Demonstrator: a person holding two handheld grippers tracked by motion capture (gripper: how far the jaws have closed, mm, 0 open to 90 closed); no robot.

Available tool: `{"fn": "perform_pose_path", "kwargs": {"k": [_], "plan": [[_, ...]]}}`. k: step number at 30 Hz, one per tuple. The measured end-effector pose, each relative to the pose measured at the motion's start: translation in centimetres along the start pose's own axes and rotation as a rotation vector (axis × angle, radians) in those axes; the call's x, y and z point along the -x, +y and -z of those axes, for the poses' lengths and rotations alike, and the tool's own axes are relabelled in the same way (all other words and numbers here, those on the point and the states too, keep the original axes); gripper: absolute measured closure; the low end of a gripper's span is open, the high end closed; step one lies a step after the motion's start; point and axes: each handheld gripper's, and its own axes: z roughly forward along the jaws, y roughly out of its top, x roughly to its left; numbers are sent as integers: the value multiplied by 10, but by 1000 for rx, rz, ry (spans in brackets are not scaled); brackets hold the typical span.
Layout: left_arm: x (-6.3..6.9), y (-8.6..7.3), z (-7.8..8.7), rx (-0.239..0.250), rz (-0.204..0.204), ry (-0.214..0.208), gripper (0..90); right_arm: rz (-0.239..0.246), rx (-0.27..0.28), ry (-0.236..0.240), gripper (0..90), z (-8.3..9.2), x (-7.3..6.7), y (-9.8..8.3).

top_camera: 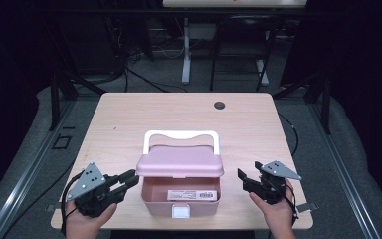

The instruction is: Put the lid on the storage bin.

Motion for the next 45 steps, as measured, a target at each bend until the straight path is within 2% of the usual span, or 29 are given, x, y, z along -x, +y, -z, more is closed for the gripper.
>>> {"fn": "perform_pose_path", "kwargs": {"k": [14, 31, 45], "plan": [[5, -15, 1, 0, -5, -5, 758, -6, -1, -16, 306, 0, 1, -1], [10, -35, 0, -40, 16, -20, 765, -6, -10, -18, 307, -1, 1, -2], [11, -50, -3, -63, 13, -24, 768, -5, -16, -18, 307, -2, 2, -3]]}}
